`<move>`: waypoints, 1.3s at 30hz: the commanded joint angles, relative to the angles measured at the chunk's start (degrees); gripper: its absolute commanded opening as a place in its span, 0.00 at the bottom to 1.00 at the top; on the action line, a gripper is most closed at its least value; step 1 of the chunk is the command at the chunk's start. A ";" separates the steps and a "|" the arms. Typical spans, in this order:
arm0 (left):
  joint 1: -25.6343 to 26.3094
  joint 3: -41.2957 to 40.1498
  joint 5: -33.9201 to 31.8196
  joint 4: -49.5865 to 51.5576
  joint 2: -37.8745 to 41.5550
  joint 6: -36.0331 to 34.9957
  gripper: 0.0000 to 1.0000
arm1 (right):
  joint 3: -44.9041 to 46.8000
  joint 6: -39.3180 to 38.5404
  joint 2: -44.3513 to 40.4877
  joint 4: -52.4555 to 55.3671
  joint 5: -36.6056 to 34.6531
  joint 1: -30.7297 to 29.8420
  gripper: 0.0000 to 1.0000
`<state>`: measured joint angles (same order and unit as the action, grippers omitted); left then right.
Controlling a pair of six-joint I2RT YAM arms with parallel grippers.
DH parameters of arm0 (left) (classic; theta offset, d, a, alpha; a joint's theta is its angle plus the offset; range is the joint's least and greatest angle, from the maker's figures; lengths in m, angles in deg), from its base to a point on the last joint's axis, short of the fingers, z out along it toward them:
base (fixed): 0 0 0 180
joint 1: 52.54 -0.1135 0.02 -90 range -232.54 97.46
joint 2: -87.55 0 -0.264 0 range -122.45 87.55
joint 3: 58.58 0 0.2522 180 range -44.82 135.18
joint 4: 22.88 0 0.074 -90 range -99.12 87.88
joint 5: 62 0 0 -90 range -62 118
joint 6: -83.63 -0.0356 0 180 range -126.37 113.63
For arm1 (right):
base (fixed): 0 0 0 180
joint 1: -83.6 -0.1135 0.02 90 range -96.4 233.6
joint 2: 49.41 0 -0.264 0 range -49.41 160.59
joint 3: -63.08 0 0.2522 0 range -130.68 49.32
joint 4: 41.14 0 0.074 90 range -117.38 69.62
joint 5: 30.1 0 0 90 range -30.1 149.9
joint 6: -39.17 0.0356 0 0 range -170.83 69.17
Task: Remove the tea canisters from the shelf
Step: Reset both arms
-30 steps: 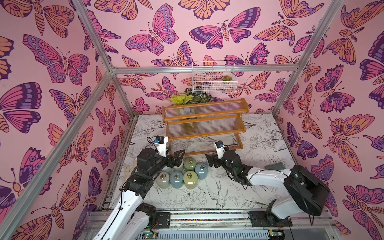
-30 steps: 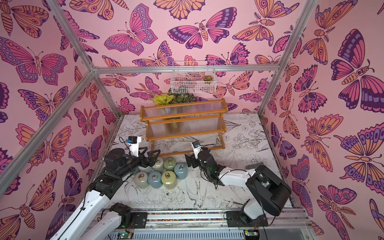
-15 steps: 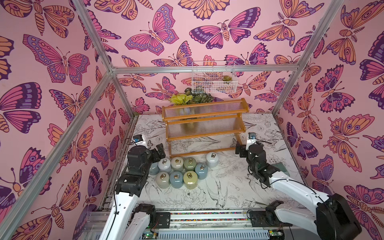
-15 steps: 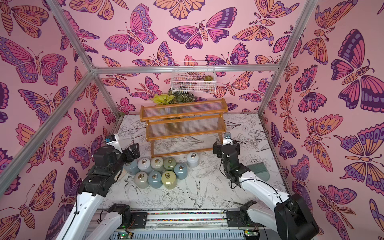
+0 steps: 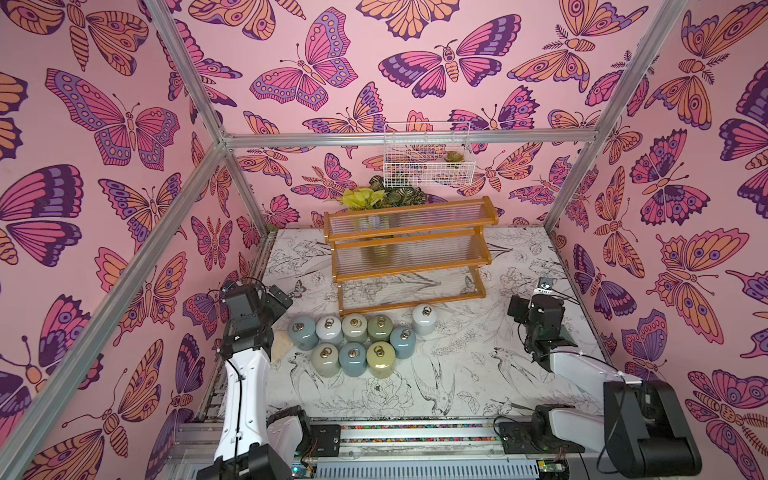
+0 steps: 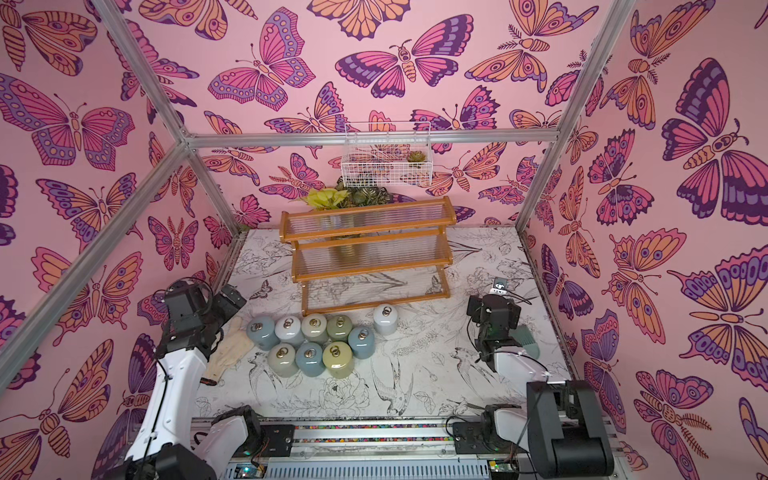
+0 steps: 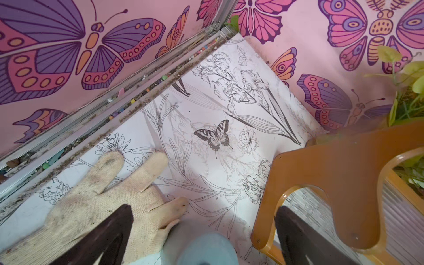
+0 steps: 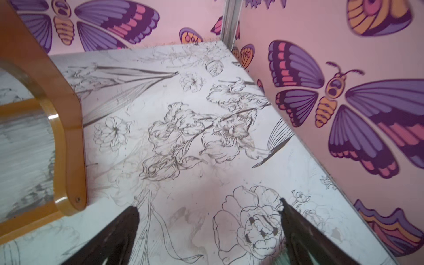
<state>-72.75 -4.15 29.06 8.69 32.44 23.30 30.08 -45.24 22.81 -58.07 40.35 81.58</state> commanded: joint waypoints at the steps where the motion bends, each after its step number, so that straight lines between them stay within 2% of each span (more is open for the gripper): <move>1: -0.52 -2.61 -3.10 -7.10 2.27 -0.39 1.00 | -0.30 -1.49 2.77 -11.80 6.46 0.27 0.99; 7: -2.36 -3.17 -2.43 -12.18 -0.51 -5.21 1.00 | 2.51 -3.66 14.25 -28.37 12.84 0.24 0.99; 9: -2.73 -4.96 -2.04 -16.63 -1.25 -7.66 1.00 | 2.22 -4.93 15.96 -30.78 14.86 0.15 0.99; 13: -2.82 -12.59 1.10 -31.95 -0.84 -13.89 1.00 | -1.87 -3.27 13.57 -18.78 11.36 0.10 0.99; 18: -2.82 -23.50 1.18 -51.92 -0.26 -16.51 1.00 | -2.98 -2.60 14.02 -17.37 9.82 0.15 0.99; 24: -2.12 -27.20 10.44 -56.61 -5.02 -12.32 1.00 | -3.17 -2.51 14.04 -16.96 9.89 0.16 0.99; 28: 1.67 -32.14 7.27 -63.60 -7.05 -14.02 1.00 | -3.19 -2.50 13.99 -16.95 9.88 0.18 0.99; 33: 3.21 -34.17 11.25 -76.01 -14.60 -16.10 1.00 | -3.17 -2.47 14.08 -16.94 9.96 0.18 0.99; 39: 7.29 -32.32 8.88 -87.30 -28.09 -18.93 1.00 | -3.28 -2.43 14.08 -16.85 10.03 0.26 0.99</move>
<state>-67.00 -36.13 37.41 -72.69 8.92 6.97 27.83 -48.06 37.48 -75.91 50.93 81.60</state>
